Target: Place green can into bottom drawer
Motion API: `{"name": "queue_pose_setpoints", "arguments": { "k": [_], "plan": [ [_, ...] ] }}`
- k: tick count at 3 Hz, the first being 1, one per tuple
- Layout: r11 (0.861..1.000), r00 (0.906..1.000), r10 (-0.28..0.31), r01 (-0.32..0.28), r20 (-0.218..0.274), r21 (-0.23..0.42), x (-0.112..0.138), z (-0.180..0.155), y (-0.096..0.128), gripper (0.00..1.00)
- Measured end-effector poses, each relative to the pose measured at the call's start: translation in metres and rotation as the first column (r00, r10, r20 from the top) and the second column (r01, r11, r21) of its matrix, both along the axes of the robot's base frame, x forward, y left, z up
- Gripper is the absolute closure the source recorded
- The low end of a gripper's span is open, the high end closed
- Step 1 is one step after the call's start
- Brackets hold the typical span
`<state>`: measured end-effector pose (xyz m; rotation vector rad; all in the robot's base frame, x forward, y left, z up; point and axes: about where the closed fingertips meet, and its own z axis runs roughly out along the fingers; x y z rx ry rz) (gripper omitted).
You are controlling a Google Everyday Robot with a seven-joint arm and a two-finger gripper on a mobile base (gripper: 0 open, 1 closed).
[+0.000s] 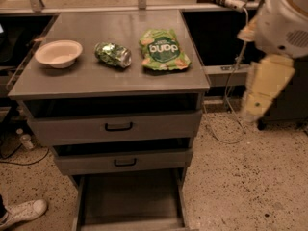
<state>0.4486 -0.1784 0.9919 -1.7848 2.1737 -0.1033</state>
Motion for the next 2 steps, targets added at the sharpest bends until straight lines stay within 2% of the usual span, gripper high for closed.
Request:
{"name": "queue_pose_setpoints", "arguments": {
  "k": [1,2],
  "plan": [
    [0.998,0.998,0.061,-0.061,0.017,-0.003,0.0115,0.016,0.0394,0.0],
    [0.998,0.9975,0.065,-0.065,0.029,0.001,0.0134,0.018,0.0424,0.0]
  ]
}}
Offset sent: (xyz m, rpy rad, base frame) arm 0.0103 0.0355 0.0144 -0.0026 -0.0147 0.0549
